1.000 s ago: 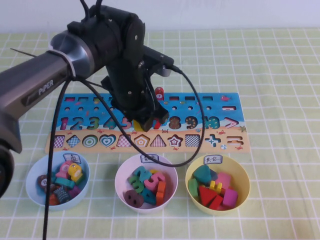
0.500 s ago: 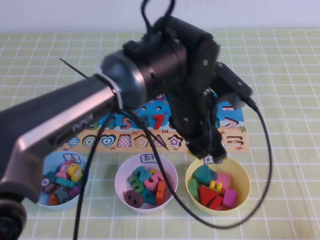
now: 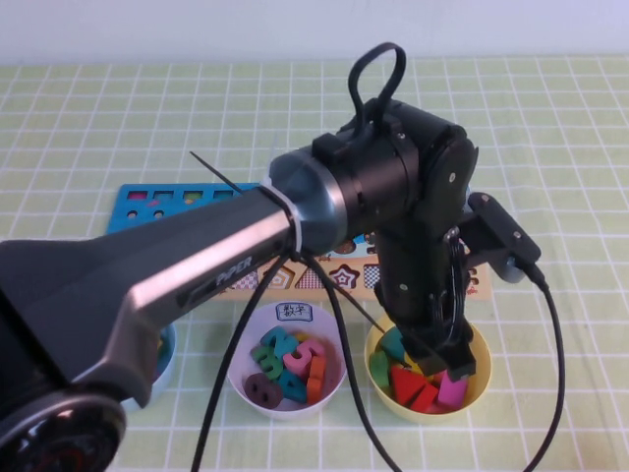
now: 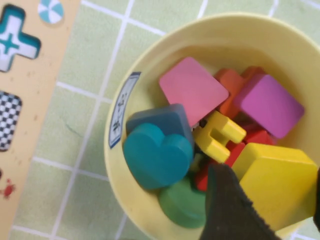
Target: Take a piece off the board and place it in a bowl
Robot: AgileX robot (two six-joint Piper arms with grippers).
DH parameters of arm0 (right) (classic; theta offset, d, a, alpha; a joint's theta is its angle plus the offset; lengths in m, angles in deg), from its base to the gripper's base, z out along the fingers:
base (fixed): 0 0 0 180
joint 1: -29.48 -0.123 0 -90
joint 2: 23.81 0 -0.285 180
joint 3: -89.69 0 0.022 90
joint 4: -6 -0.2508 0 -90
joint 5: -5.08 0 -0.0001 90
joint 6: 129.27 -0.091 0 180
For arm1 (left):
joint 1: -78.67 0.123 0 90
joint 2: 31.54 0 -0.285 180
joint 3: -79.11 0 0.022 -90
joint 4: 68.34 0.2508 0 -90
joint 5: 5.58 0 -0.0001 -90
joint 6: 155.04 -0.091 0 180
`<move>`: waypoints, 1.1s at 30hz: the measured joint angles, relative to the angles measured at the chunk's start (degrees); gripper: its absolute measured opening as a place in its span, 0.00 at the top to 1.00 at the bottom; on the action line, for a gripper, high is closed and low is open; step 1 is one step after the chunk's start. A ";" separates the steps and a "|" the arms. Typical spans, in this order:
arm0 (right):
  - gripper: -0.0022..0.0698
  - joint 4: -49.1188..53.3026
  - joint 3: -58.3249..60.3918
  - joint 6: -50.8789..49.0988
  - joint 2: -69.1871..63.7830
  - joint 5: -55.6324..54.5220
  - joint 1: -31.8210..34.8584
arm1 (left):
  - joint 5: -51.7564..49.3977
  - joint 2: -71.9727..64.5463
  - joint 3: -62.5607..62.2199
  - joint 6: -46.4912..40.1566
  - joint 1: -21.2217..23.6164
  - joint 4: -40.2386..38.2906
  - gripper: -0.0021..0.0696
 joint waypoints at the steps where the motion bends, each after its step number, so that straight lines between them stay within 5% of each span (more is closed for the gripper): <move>1: 0.99 0.00 0.00 0.00 0.00 0.00 0.00 | 0.00 -0.48 0.00 0.00 0.00 0.14 0.56; 4: 0.99 0.00 0.00 0.00 0.00 0.00 0.00 | 0.38 -1.75 0.00 0.09 0.00 0.19 0.53; 9: 0.99 0.00 0.00 0.00 0.00 0.00 0.00 | 1.01 -2.30 0.00 0.94 0.00 0.89 0.32; 12: 0.99 0.00 0.00 0.00 0.00 0.00 0.00 | 1.62 -2.16 0.00 3.47 0.00 3.66 0.31; 15: 0.99 0.00 0.00 0.00 0.00 0.00 0.00 | 2.70 -0.48 0.00 4.84 0.00 6.57 0.44; 19: 0.99 0.00 0.00 0.00 0.00 0.00 0.00 | 5.94 5.74 0.13 5.21 0.00 8.63 0.81; 21: 0.99 0.00 0.00 0.00 0.00 0.00 0.00 | 8.15 9.46 0.48 5.21 0.00 9.00 0.90; 33: 0.99 0.00 0.00 0.00 0.00 0.00 0.00 | 32.21 44.73 31.19 6.49 0.10 12.28 0.97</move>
